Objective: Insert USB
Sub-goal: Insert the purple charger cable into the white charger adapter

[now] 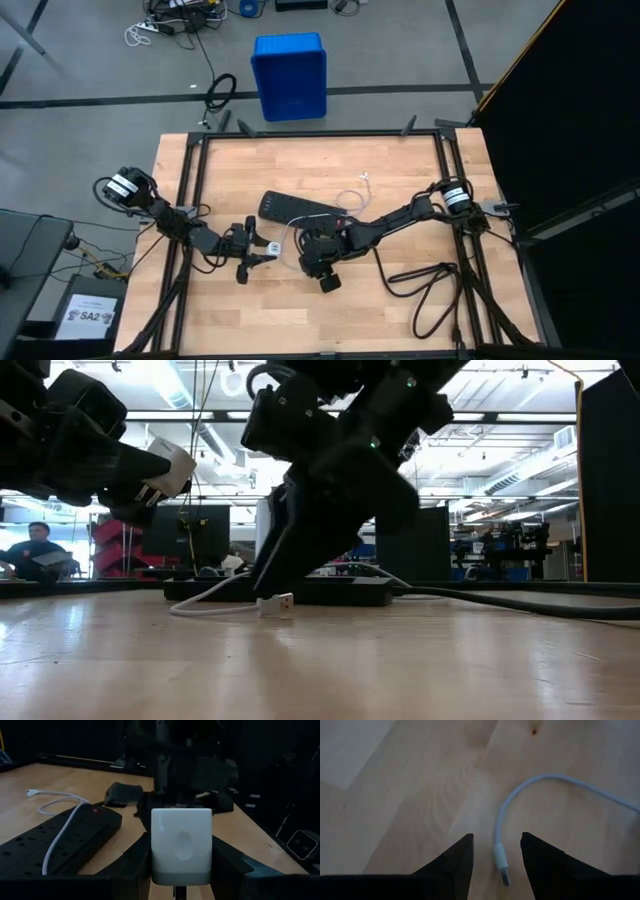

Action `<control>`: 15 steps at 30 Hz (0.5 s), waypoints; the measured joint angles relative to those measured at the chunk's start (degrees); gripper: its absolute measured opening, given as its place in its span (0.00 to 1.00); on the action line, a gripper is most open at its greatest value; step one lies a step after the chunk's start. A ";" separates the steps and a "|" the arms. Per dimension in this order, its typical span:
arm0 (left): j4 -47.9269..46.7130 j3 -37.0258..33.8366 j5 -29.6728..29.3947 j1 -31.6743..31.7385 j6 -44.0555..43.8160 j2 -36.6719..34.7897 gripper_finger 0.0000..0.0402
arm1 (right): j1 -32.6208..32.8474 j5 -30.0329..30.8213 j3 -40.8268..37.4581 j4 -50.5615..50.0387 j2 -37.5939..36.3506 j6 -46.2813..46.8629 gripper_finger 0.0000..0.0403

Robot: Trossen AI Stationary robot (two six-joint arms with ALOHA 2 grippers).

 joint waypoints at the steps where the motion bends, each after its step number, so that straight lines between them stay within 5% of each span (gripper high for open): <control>1: -0.04 0.00 0.00 0.00 -0.11 -0.02 0.31 | -0.03 0.07 0.06 0.21 -0.06 0.01 0.34; 15: -1.25 0.05 0.00 0.00 -0.43 0.00 0.31 | -0.07 1.33 0.15 0.35 2.48 0.49 0.31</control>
